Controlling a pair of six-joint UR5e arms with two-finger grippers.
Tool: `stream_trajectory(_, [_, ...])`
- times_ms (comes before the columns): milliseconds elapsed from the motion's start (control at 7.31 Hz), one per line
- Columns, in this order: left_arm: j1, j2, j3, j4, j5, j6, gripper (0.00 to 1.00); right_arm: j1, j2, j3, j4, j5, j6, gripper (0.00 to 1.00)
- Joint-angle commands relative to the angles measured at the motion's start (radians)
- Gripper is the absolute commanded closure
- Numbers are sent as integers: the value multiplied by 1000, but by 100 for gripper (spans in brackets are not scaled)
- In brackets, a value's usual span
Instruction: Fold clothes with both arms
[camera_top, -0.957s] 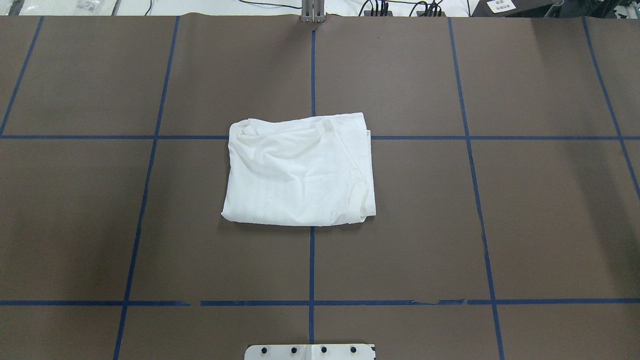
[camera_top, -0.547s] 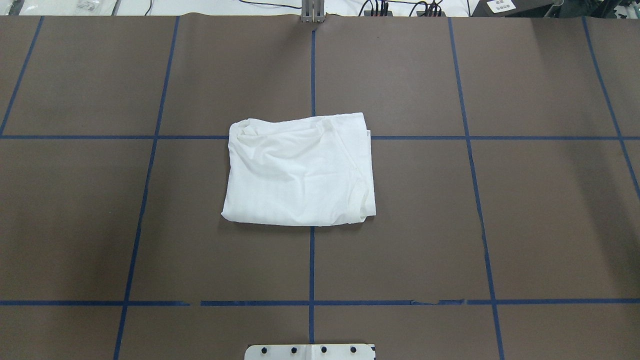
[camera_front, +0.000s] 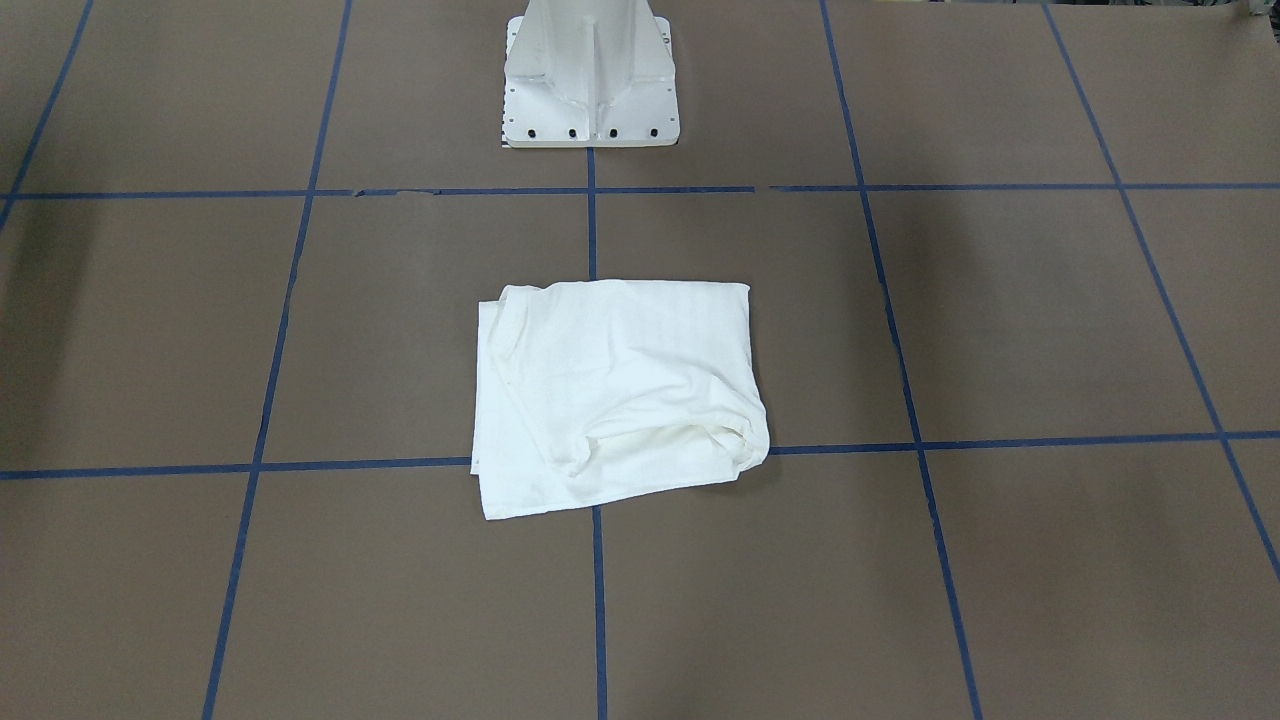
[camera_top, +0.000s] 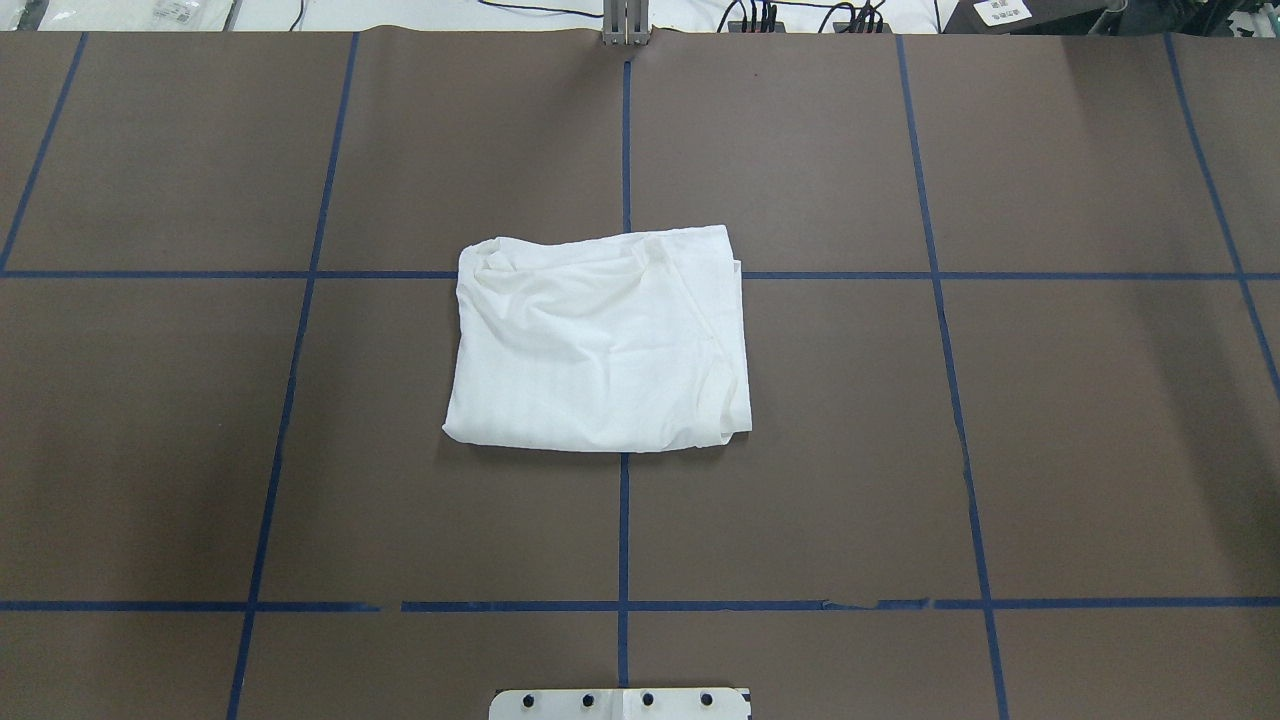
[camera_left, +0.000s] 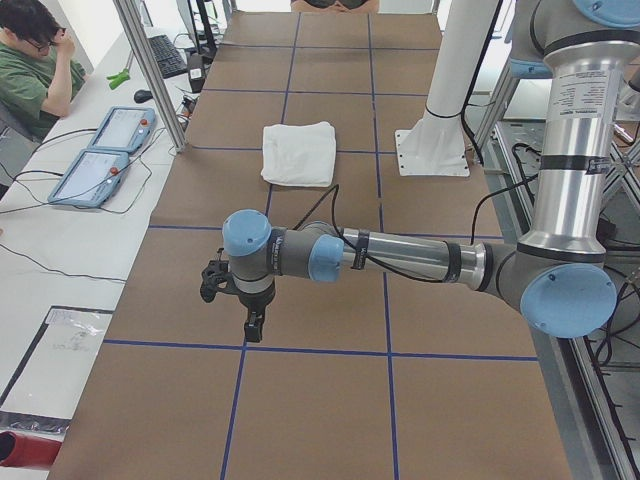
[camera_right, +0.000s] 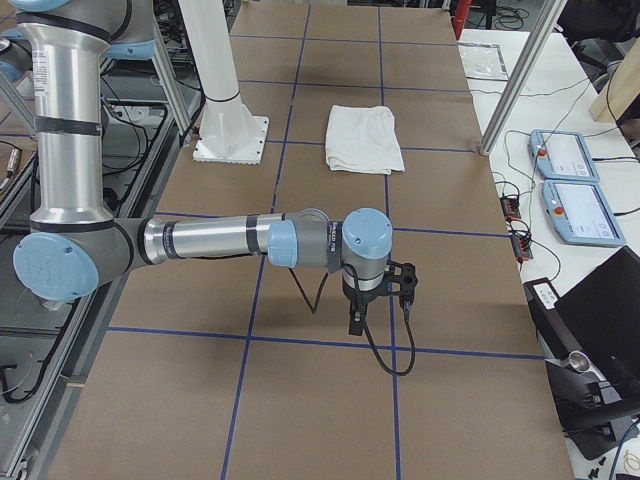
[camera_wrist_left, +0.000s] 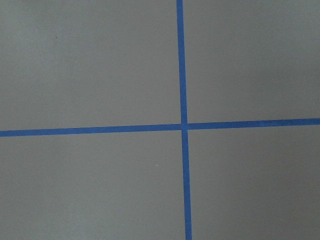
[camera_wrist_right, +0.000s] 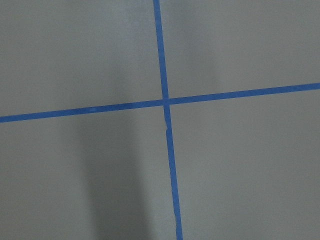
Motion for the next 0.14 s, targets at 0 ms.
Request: stream_trajectory(0, [0,1,0,0,-1,0,0,0,0,1,0,1,2,0])
